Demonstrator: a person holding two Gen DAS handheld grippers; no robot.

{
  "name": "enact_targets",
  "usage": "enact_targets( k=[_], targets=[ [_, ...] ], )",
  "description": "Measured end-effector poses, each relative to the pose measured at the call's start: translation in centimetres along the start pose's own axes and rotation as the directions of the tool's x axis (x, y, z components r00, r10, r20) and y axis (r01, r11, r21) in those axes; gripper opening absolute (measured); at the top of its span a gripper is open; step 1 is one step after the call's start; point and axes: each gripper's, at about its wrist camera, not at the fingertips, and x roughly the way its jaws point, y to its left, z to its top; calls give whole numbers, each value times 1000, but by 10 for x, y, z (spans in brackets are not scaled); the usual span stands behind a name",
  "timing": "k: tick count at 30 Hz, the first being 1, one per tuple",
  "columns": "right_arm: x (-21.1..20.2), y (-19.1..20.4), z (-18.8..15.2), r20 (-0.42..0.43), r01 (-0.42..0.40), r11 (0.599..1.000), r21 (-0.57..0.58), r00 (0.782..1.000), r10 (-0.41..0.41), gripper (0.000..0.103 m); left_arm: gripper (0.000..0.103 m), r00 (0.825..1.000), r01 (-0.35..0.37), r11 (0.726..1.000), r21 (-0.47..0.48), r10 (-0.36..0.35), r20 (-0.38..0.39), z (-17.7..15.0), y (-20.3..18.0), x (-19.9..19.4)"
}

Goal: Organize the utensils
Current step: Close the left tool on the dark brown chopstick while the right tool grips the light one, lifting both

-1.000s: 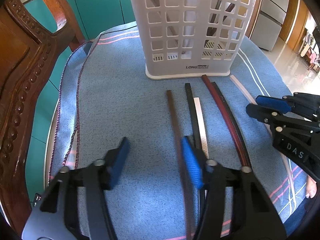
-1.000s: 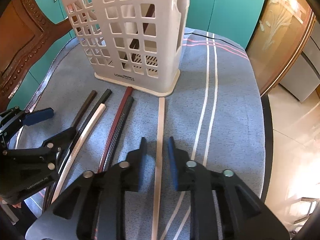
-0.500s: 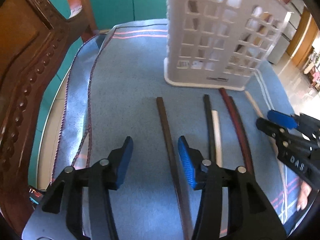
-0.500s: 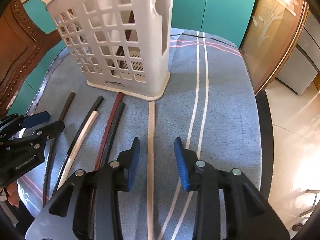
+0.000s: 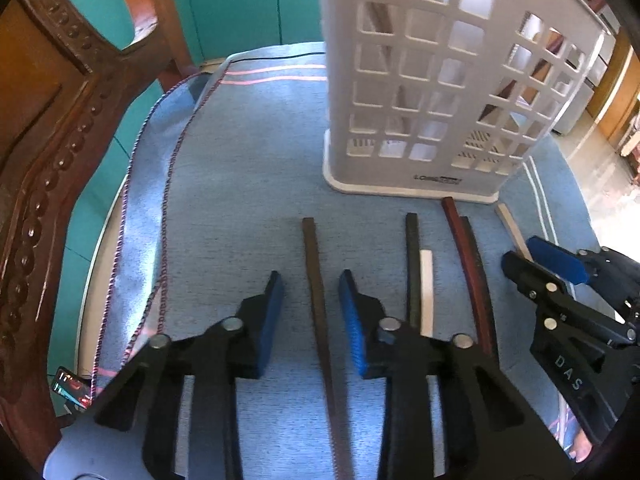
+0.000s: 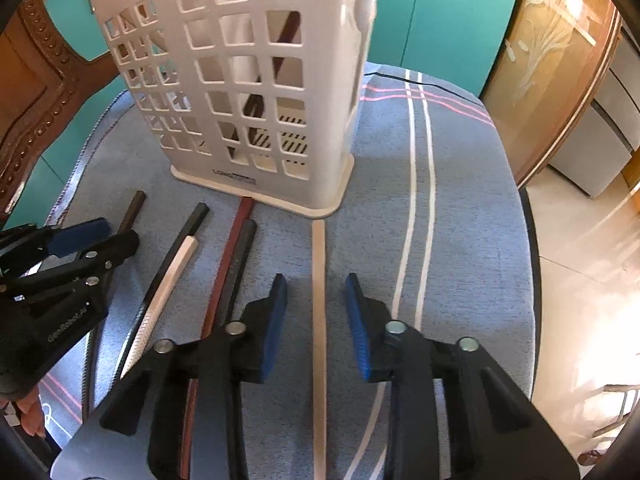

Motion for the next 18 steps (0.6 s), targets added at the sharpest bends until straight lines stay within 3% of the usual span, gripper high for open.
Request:
enact_targets(
  k=[3, 10, 18],
  targets=[
    [-3, 12, -1, 5, -17, 1000, -25, 1000, 17, 7, 11, 1000, 8, 1000, 12, -8, 5, -2, -11, -4],
    [-9, 24, -5, 32, -48, 998, -45, 998, 49, 6, 7, 998, 0, 1000, -15, 1, 68, -5, -8, -22],
    [-47, 18, -5, 145, -90, 995, -33, 985, 93, 7, 7, 967, -30, 999, 23, 23, 252, -8, -23, -88]
  ],
)
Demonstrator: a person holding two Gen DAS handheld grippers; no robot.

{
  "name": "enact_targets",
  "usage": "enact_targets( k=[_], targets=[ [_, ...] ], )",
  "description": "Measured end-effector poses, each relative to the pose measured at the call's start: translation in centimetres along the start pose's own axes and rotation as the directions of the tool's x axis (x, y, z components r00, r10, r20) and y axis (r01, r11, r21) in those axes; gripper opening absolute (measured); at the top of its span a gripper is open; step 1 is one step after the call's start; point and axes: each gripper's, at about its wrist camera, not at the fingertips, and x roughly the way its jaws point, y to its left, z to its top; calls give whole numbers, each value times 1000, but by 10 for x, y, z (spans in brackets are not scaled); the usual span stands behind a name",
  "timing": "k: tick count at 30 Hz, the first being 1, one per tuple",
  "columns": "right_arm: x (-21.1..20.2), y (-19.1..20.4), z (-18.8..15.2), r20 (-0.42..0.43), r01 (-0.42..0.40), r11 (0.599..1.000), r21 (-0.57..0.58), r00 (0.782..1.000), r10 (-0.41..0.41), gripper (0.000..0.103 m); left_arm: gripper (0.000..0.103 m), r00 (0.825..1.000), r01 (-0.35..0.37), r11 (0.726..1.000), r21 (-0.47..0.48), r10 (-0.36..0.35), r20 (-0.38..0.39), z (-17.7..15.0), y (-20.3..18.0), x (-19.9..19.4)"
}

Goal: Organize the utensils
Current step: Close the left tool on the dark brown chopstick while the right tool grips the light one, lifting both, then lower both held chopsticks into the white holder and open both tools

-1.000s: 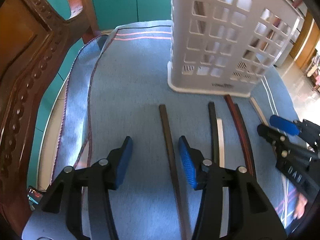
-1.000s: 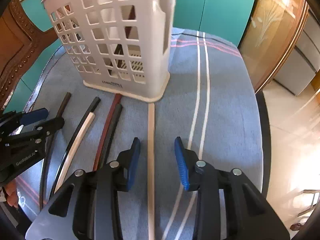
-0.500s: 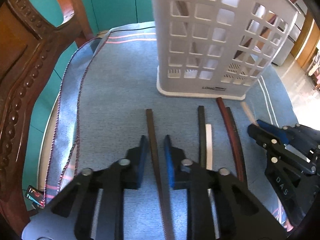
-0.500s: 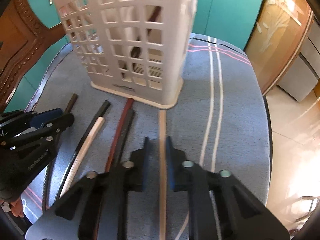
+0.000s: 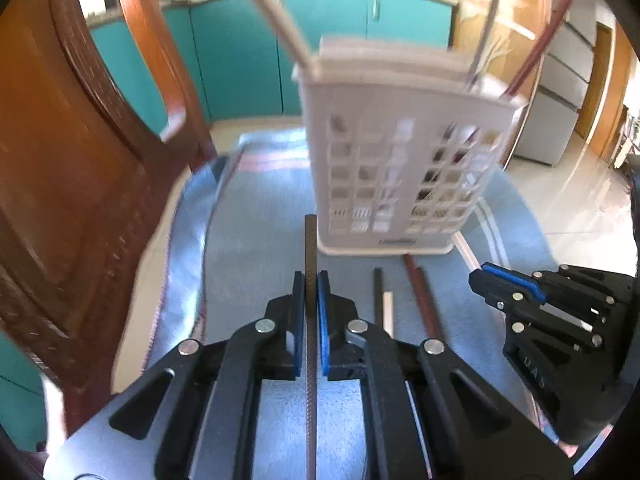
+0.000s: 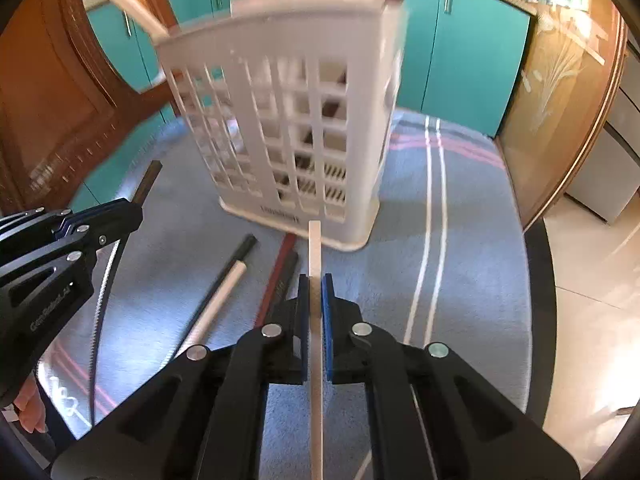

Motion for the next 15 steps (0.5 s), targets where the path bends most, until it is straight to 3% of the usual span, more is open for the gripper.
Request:
enact_targets(
  k=[6, 15],
  targets=[
    [-62, -12, 7, 130, -75, 997, 9, 989, 73, 7, 7, 994, 5, 999, 49, -11, 106, 3, -6, -48],
    [-156, -31, 22, 339, -148, 989, 28, 932, 130, 7, 7, 968, 31, 998, 60, -45, 245, 21, -8, -109]
  ],
)
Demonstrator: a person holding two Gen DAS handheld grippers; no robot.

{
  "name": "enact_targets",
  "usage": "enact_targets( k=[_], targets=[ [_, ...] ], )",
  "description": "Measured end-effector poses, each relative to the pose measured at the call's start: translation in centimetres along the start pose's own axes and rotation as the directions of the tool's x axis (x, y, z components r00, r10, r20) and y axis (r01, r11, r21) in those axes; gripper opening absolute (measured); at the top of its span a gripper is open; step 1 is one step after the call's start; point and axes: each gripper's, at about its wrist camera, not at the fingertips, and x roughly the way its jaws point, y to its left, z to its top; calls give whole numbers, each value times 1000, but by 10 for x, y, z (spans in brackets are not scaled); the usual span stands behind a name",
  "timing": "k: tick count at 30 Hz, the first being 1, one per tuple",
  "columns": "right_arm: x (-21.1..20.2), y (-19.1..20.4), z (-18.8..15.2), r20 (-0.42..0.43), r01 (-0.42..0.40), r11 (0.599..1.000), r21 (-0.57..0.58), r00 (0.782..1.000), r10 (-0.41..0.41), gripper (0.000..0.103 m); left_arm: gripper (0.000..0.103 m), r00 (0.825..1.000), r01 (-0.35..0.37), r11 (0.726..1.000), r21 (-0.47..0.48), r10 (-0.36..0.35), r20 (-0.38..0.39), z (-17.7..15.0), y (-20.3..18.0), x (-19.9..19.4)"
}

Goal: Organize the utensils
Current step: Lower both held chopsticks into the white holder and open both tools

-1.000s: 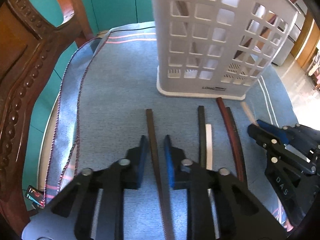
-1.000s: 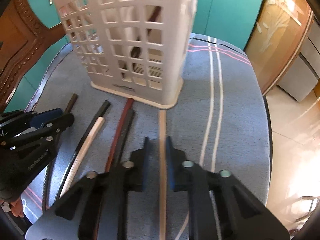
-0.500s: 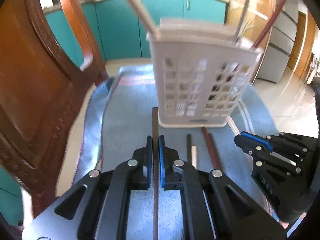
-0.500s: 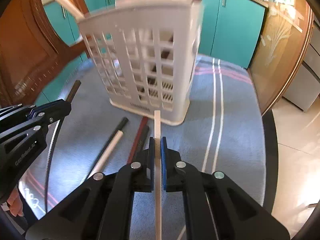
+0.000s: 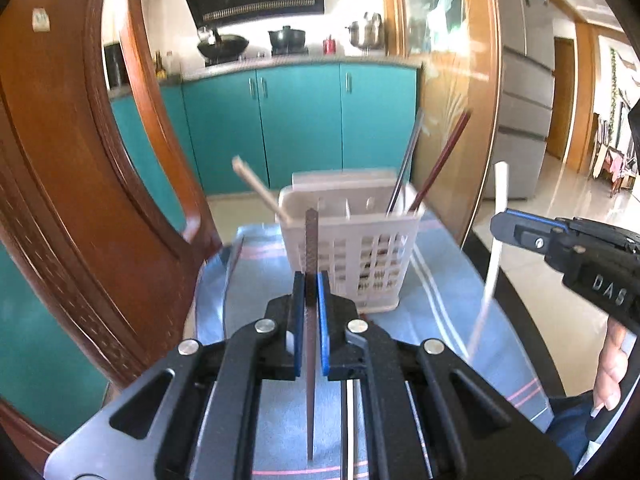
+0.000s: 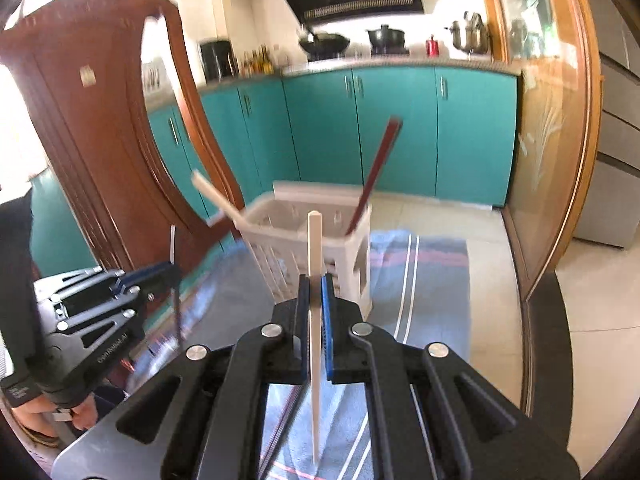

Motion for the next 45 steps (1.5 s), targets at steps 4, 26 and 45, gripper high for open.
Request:
enact_targets(
  k=[4, 26, 45],
  targets=[
    [-24, -4, 28, 95, -39, 999, 33, 995, 35, 7, 7, 997, -5, 1000, 15, 4, 73, 21, -3, -21],
    [-1, -32, 110, 350, 54, 975, 217, 928, -129, 7, 7, 952, 98, 973, -210, -30, 305, 133, 66, 18],
    [70, -5, 66, 197, 131, 989, 69, 970, -143, 7, 7, 931, 86, 939, -332, 43, 362, 115, 84, 55]
  ],
)
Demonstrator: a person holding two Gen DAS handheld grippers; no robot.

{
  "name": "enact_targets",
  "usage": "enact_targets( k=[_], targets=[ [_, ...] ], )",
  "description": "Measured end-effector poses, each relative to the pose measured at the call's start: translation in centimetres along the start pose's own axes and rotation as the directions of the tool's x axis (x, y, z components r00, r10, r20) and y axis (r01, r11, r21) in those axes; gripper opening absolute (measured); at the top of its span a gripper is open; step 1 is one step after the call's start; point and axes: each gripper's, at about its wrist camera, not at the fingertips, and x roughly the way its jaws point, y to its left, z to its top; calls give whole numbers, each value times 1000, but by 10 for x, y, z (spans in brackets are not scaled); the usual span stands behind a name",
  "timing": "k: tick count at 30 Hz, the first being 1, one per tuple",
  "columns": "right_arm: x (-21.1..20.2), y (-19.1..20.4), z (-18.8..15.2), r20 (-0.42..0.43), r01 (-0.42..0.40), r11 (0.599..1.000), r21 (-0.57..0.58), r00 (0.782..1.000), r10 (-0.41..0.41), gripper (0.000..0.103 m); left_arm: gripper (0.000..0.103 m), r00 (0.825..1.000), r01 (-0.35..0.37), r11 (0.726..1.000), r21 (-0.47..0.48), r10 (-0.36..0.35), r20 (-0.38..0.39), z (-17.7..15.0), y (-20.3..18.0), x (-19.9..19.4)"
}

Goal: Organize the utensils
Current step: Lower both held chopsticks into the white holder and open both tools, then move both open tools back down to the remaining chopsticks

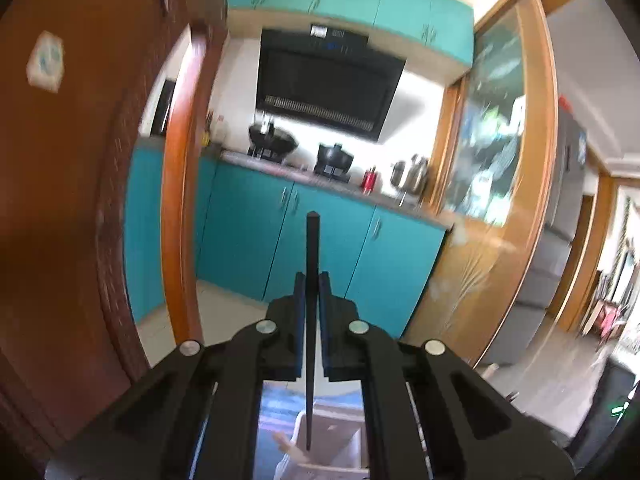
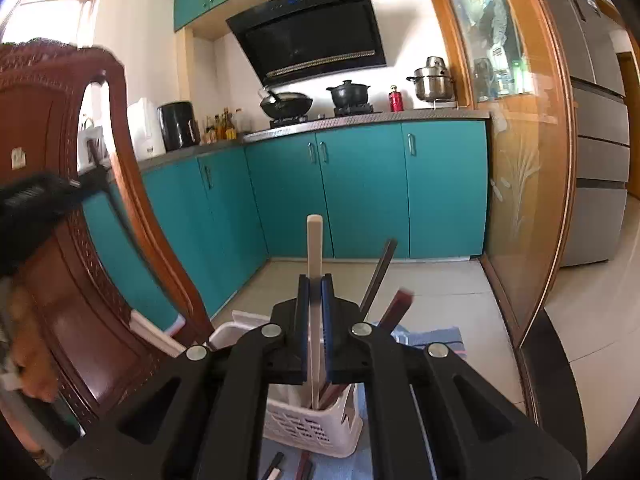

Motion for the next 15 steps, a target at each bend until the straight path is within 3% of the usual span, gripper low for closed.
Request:
enact_targets(
  k=[2, 7, 10, 12, 15],
  targets=[
    [1, 0, -6, -13, 1, 1000, -8, 1000, -1, 7, 7, 999, -3, 1000, 12, 3, -42, -11, -2, 9],
    [-9, -8, -15, -23, 8, 1000, -3, 1000, -8, 11, 7, 998, -17, 997, 73, 22, -61, -24, -12, 8],
    [-25, -13, -17, 5, 4, 1000, 3, 1000, -4, 22, 7, 998, -8, 997, 76, 13, -64, -28, -11, 1],
    [-41, -18, -21, 51, 31, 999, 5, 998, -32, 45, 9, 998, -2, 997, 78, 7, -66, -29, -10, -6],
    [-64, -25, -28, 120, 49, 999, 18, 991, -51, 48, 14, 998, 7, 997, 75, -3, -60, -30, -8, -18]
  ],
)
